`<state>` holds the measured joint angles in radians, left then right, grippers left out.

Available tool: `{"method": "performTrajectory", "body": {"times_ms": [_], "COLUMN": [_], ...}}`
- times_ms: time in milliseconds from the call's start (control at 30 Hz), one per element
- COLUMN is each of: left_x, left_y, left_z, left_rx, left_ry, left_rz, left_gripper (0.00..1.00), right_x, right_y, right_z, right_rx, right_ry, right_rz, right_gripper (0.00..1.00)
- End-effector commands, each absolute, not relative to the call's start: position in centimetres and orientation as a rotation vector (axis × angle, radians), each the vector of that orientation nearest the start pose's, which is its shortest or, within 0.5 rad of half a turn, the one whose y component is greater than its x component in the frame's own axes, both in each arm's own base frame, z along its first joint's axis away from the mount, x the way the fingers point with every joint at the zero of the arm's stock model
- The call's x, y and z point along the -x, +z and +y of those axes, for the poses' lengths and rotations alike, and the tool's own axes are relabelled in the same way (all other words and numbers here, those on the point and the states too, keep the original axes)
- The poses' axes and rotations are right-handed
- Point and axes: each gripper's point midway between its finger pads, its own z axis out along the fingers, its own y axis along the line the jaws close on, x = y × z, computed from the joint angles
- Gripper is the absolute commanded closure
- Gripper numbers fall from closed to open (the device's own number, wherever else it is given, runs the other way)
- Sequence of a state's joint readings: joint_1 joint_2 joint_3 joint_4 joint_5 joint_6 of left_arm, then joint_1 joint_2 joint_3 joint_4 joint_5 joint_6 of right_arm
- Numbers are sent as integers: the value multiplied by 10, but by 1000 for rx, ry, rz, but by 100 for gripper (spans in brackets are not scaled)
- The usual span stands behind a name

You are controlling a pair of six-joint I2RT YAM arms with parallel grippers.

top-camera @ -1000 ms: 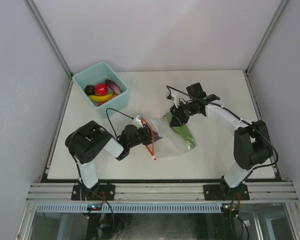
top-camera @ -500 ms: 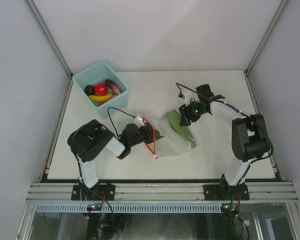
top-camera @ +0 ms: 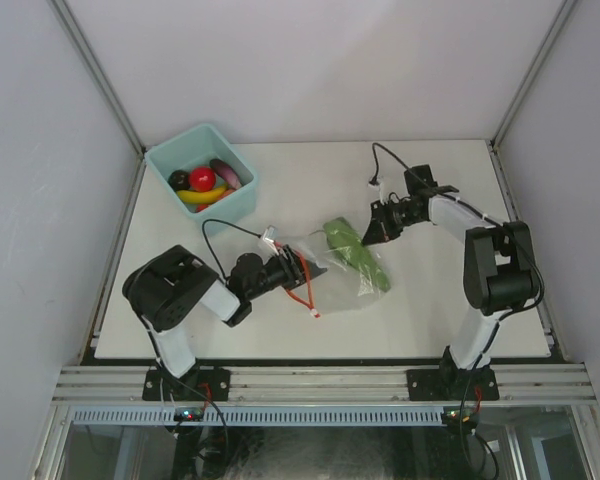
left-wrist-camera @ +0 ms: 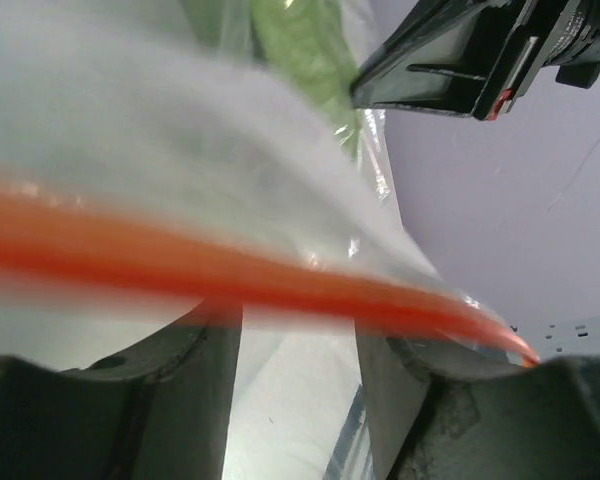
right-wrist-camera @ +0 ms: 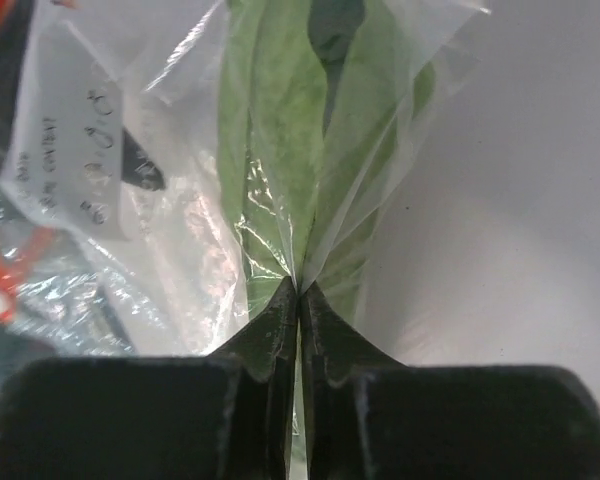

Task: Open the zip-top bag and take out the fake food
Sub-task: Pick up the fake vegetable from the zipper food storage bag.

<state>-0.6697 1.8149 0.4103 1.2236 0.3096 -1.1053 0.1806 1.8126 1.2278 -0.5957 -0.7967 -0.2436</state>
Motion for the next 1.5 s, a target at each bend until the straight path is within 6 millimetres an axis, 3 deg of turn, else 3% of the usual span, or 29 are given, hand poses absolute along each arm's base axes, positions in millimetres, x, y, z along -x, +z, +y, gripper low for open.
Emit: {"method": "performTrajectory", "body": {"times_ms": [0, 133, 300, 367, 433, 500, 533, 567, 600, 667, 700, 800, 833, 1100, 1333, 1467], "left_x": [-262, -257, -254, -255, -256, -255, -255, -254, -254, -254, -254, -255, -255, -250, -248, -257], "left_y": [97, 101, 100, 100, 100, 103, 103, 102, 101, 98, 96, 93, 92, 71, 88, 87], "left_z": [-309, -299, -284, -286, -290, -291, -290, -288, -286, -283, -282, -275, -272, -243, -243, -252], "left_rx": [155, 155, 160, 149, 143, 149, 155, 162, 169, 181, 189, 221, 234, 323, 279, 262], "left_ry": [-1487, -1481, -1444, -1444, -1462, -1486, -1491, -1487, -1481, -1470, -1469, -1467, -1461, -1350, -1357, -1327], "left_rz": [1922, 1903, 1901, 1912, 1920, 1905, 1900, 1900, 1902, 1909, 1913, 1925, 1927, 2016, 1971, 2000], "left_gripper": [44, 38, 36, 35, 35, 35, 35, 34, 34, 34, 35, 35, 35, 31, 31, 31], "right_x": [-338, -336, -346, -335, -313, -321, -335, -342, -340, -316, -317, -346, -350, -344, -340, -344], "right_y": [138, 150, 152, 159, 169, 163, 152, 149, 149, 171, 174, 142, 137, 96, 93, 102], "right_z": [189, 184, 169, 183, 204, 205, 196, 190, 188, 202, 202, 177, 172, 169, 174, 177], "right_rx": [648, 623, 681, 739, 812, 848, 822, 782, 749, 768, 748, 727, 705, 700, 695, 702], "right_ry": [1340, 1368, 1052, 1137, 1330, 1159, 985, 930, 987, 1337, 1373, 918, 884, 943, 1033, 1054], "right_rz": [2231, 2177, 2170, 2125, 2073, 2129, 2174, 2187, 2189, 2081, 2079, 2238, 2255, 2422, 2417, 2387], "right_gripper": [100, 100, 100, 100, 100, 100, 100, 100, 100, 100, 100, 100, 100, 100, 97, 96]}}
